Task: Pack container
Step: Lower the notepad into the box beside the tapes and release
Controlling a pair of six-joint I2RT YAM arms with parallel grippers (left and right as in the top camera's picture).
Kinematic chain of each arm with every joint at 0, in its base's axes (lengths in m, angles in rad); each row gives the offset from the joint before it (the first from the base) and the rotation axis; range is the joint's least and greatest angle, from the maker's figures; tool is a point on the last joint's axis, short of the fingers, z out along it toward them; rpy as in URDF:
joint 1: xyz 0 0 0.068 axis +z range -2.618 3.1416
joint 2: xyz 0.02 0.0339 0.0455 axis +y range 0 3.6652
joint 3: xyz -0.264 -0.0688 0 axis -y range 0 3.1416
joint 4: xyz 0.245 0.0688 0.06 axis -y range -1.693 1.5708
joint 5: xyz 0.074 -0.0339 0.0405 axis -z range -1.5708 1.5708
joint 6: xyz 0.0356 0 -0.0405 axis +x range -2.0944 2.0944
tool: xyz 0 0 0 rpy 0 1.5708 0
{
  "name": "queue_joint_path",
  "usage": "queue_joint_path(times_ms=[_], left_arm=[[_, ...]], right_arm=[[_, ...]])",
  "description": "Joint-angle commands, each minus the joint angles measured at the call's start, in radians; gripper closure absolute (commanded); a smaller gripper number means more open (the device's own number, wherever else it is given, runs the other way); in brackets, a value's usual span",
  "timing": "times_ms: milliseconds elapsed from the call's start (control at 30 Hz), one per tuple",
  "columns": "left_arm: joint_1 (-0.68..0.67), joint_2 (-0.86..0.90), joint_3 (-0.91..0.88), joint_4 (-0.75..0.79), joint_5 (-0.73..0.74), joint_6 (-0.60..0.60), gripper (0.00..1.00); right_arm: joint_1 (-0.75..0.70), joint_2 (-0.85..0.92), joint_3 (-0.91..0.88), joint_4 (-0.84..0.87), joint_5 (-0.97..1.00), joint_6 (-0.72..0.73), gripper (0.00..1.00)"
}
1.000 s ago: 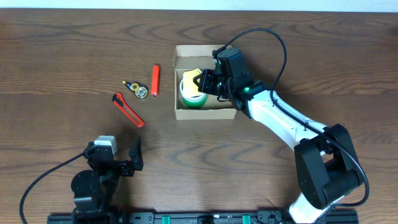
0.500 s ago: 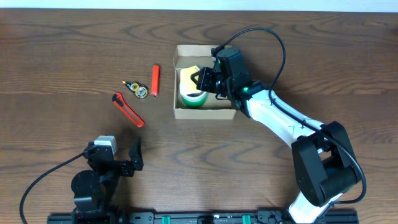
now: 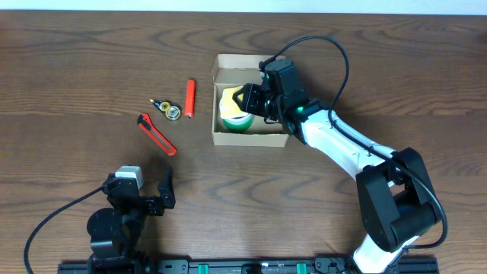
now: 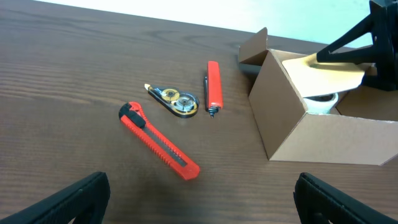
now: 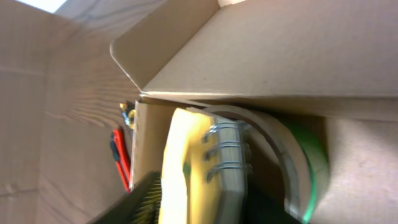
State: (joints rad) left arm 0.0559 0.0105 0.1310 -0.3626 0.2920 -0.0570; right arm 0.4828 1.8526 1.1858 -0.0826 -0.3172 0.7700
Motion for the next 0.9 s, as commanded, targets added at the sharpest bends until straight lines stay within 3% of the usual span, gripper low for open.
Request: queue_joint_path(times_ms=[0, 167, 367, 867], left_arm=[[-0.004, -0.006, -0.021, -0.003, 0.007, -0.014, 0.04], [-0.004, -0.006, -0.021, -0.003, 0.007, -0.014, 0.05], [-0.004, -0.006, -0.021, -0.003, 0.007, -0.014, 0.05], [-0.004, -0.006, -0.021, -0.003, 0.007, -0.014, 0.05]], right_arm=[[0.0, 0.016, -0.003, -0.007, 0.03, 0.0, 0.47], [0.0, 0.016, -0.003, -0.018, 0.048, 0.0, 0.28], [-0.011, 0.015, -0.003, -0.039, 0.063, 0.0, 0.2], [-0.038, -0.078, 0.006, -0.121, 0.054, -0.058, 0.17]])
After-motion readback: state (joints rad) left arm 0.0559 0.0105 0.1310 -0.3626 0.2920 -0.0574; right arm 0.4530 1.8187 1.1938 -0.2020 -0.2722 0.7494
